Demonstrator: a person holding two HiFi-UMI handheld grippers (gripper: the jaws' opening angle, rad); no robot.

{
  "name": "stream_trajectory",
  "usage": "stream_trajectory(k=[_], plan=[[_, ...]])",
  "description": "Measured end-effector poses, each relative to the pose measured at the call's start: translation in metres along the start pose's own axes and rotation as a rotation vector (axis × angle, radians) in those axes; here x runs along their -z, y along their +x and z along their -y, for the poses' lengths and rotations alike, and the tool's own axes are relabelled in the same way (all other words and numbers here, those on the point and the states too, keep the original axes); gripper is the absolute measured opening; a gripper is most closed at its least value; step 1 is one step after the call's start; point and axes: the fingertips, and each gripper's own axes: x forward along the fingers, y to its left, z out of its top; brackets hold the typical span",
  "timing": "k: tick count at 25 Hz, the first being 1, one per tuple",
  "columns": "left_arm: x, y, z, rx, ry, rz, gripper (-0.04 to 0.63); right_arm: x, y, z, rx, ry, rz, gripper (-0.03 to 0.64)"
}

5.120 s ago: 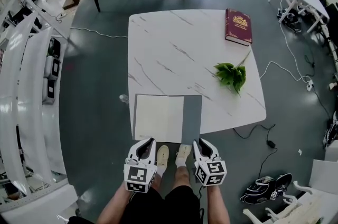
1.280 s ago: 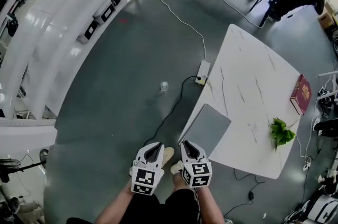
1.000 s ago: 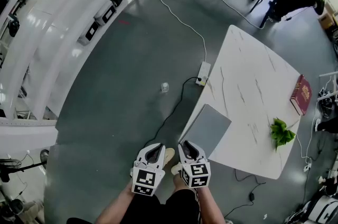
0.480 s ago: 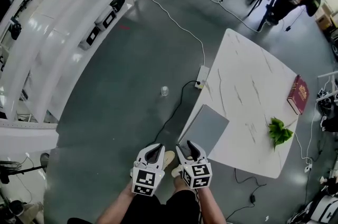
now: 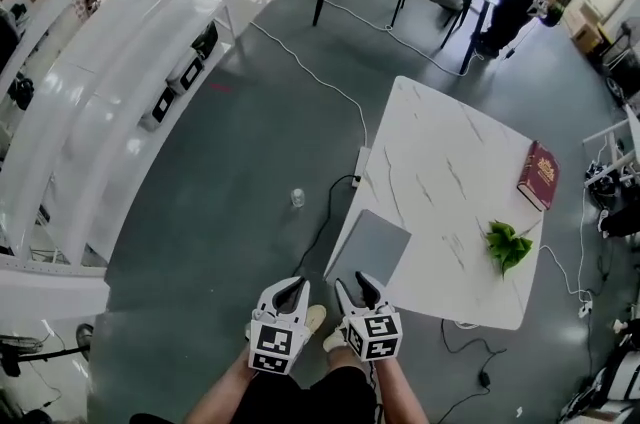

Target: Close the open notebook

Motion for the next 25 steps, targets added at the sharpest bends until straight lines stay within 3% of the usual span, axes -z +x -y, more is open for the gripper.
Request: stream_trajectory(k=[16, 25], plan=[[-0.109, -0.033, 0.089, 0.179, 0.166, 0.173, 0.028, -0.085, -0.142, 0.045, 0.267, -0.012, 0.269, 0.156], [-0.145, -0.052, 0.14, 0.296, 0.267, 0.248, 0.028, -0.098, -0.227, 0.061, 0.435, 0.015, 0.41, 0.129]])
